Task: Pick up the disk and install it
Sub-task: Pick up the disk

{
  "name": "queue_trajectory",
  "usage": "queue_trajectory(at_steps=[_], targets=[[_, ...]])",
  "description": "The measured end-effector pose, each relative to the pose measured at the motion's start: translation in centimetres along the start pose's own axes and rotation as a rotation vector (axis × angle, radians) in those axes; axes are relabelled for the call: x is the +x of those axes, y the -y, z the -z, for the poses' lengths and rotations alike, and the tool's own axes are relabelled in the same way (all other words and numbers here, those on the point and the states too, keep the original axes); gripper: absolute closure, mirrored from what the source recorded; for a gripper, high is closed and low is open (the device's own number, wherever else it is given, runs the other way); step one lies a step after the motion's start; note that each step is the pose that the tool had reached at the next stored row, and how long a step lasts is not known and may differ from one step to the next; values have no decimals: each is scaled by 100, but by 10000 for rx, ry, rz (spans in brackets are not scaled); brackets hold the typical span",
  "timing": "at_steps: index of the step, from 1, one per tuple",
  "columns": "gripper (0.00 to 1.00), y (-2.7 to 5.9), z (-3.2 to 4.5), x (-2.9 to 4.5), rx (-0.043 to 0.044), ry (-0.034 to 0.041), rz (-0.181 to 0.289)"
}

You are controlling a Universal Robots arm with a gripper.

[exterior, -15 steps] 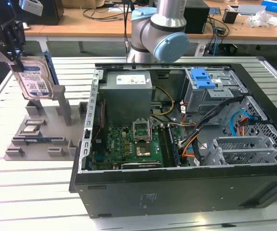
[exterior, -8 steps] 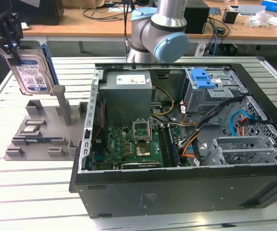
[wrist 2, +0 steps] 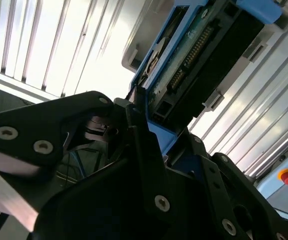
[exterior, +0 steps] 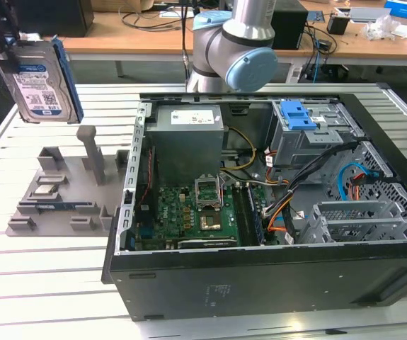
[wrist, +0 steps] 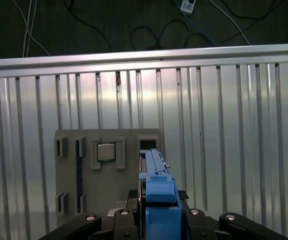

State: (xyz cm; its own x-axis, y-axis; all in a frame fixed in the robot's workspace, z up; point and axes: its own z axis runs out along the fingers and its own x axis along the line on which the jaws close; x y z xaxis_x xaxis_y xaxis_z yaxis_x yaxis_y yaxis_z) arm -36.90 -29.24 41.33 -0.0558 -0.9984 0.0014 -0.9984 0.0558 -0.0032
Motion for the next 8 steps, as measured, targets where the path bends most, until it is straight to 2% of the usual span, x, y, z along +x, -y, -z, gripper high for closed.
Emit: queue_trajectory(at_steps=[5, 8], targets=[[63, 1, 184, 0, 0, -1, 0], [63, 1, 254, 0, 1, 0, 0]])
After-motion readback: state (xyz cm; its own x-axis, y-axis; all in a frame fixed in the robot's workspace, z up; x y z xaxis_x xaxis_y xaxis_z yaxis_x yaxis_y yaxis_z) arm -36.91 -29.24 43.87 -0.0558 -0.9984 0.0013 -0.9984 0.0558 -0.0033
